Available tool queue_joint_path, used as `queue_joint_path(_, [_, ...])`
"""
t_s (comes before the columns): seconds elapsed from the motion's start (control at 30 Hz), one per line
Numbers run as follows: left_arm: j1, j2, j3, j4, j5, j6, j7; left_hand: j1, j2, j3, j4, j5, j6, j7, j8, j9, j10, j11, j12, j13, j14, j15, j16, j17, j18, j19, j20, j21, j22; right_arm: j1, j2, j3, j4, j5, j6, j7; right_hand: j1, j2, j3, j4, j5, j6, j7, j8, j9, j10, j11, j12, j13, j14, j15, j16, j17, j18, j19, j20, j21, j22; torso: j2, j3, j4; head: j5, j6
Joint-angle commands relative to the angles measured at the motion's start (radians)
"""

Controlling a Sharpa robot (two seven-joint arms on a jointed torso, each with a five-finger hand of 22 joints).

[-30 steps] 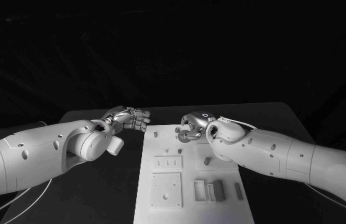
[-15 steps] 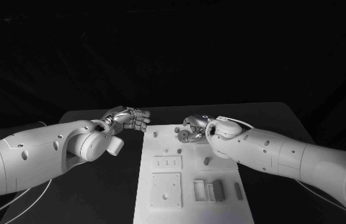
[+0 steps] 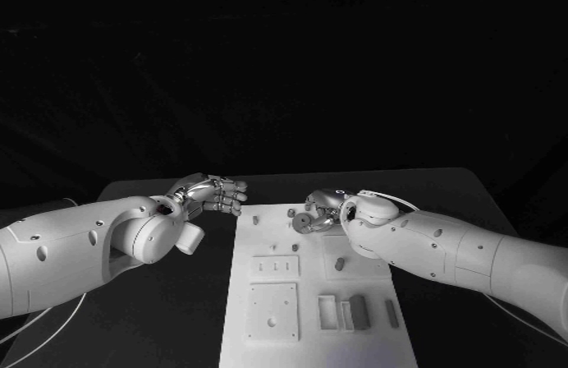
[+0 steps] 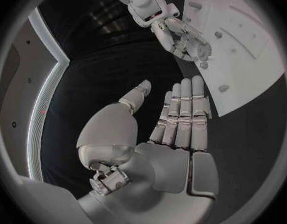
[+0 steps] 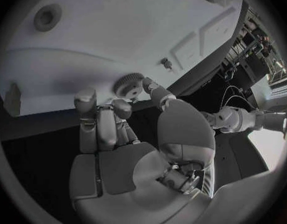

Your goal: Assemble the parts on the task board

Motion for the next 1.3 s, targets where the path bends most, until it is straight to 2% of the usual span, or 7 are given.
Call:
queue_joint_path(0.03, [0.001,0.001,0.001,0.002,-0.002,0.004,0.011,-0.004,-0.004,0.001,0.002,-0.003,-0.002,0.005,-0.003,0.002,-0.002,0.003,-0.005,0.001,0.006,0.003,-0.004,0.001,0.02,0.0,-0.008,-0.003,0.002,-0.001,0.002,0.0,-0.001,0.002,0.02,0.011,-0.001,0.02,-0.013,-0.012,0.004,0.016,0.042,0.011,0.002,-0.001,-0.01,0.006,-0.003,0.0,-0.01,0.004,0.001,0.164,-0.01,0.001,0.005,0.019,0.0,0.0007,-0.0003,0.0,-0.001])
queue_joint_path(0.17, [0.001,0.002,0.001,0.002,-0.002,0.004,0.011,-0.004,-0.004,0.001,0.002,-0.003,-0.002,0.005,-0.003,0.002,-0.002,0.003,-0.005,0.001,0.007,0.003,-0.004,0.002,0.02,0.0,-0.007,-0.003,0.002,-0.001,0.006,0.0,-0.004,0.002,0.026,0.012,-0.004,0.034,-0.022,-0.027,0.006,0.028,0.038,0.016,0.002,0.001,-0.013,0.005,-0.007,0.0,-0.014,0.003,-0.001,0.164,-0.01,0.002,0.005,0.018,0.0,0.0008,-0.0004,0.0,-0.001])
queue_joint_path(0.8, [0.001,0.005,0.001,0.001,-0.002,0.004,0.009,-0.004,-0.004,0.001,0.002,-0.003,-0.002,0.005,-0.004,0.003,-0.002,0.003,-0.006,0.002,0.007,0.003,-0.005,0.003,0.02,0.0,-0.008,-0.003,0.002,-0.006,0.025,-0.001,-0.021,-0.012,0.026,0.007,-0.005,0.042,-0.026,-0.04,0.007,0.03,0.037,0.015,-0.001,0.002,-0.015,0.005,-0.009,0.002,-0.015,0.003,0.001,0.164,-0.01,0.002,0.005,0.018,0.0,0.0011,-0.0007,0.002,-0.009])
queue_joint_path(1.03, [0.001,0.006,0.001,0.0,-0.002,0.004,0.009,-0.004,-0.004,0.001,0.002,-0.003,-0.002,0.005,-0.004,0.003,-0.002,0.003,-0.006,0.002,0.007,0.003,-0.005,0.003,0.02,0.0,-0.008,-0.003,0.002,-0.014,0.029,-0.001,-0.032,-0.014,0.016,0.005,0.004,0.084,-0.03,-0.072,0.013,0.053,0.031,0.025,-0.001,0.007,-0.02,0.005,-0.012,0.004,-0.02,0.004,0.003,0.164,-0.009,0.003,0.007,0.019,0.0,0.0007,0.0007,0.002,-0.012])
queue_joint_path(1.2, [0.001,0.005,0.001,0.001,-0.002,0.003,0.008,-0.004,-0.003,0.002,0.002,-0.003,-0.002,0.004,-0.004,0.003,-0.002,0.003,-0.006,0.002,0.007,0.003,-0.006,0.003,0.02,0.0,-0.008,-0.004,0.002,-0.016,0.028,-0.001,-0.032,-0.015,0.014,0.006,0.021,0.141,-0.024,-0.106,0.018,0.102,0.017,0.047,0.003,0.012,-0.034,0.002,-0.017,0.006,-0.033,0.003,0.003,0.164,-0.009,0.004,0.008,0.019,0.001,0.0013,0.0006,0.004,-0.015])
queue_joint_path(1.27, [0.001,0.005,0.001,0.001,-0.002,0.003,0.008,-0.004,-0.003,0.002,0.002,-0.003,-0.002,0.004,-0.004,0.003,-0.002,0.003,-0.006,0.003,0.007,0.003,-0.006,0.003,0.02,0.0,-0.008,-0.004,0.002,-0.016,0.027,-0.001,-0.032,-0.016,0.014,0.007,0.049,0.145,0.018,-0.099,-0.039,0.124,0.009,0.055,0.003,0.015,-0.042,-0.002,-0.019,0.006,-0.041,0.001,0.001,0.164,-0.008,0.006,0.005,0.017,0.001,0.0014,0.0002,0.004,-0.015])
queue_joint_path(1.3, [0.001,0.005,0.001,0.001,-0.003,0.003,0.008,-0.004,-0.004,0.002,0.002,-0.003,-0.002,0.004,-0.004,0.003,-0.002,0.003,-0.006,0.003,0.007,0.003,-0.006,0.003,0.02,0.0,-0.008,-0.004,0.002,-0.016,0.027,-0.001,-0.032,-0.017,0.014,0.007,0.053,0.147,0.03,-0.096,-0.037,0.129,0.007,0.056,0.003,0.016,-0.044,-0.003,-0.02,0.007,-0.042,0.001,0.001,0.164,-0.008,0.007,0.005,0.016,0.0,0.0013,-0.0003,0.005,-0.016])
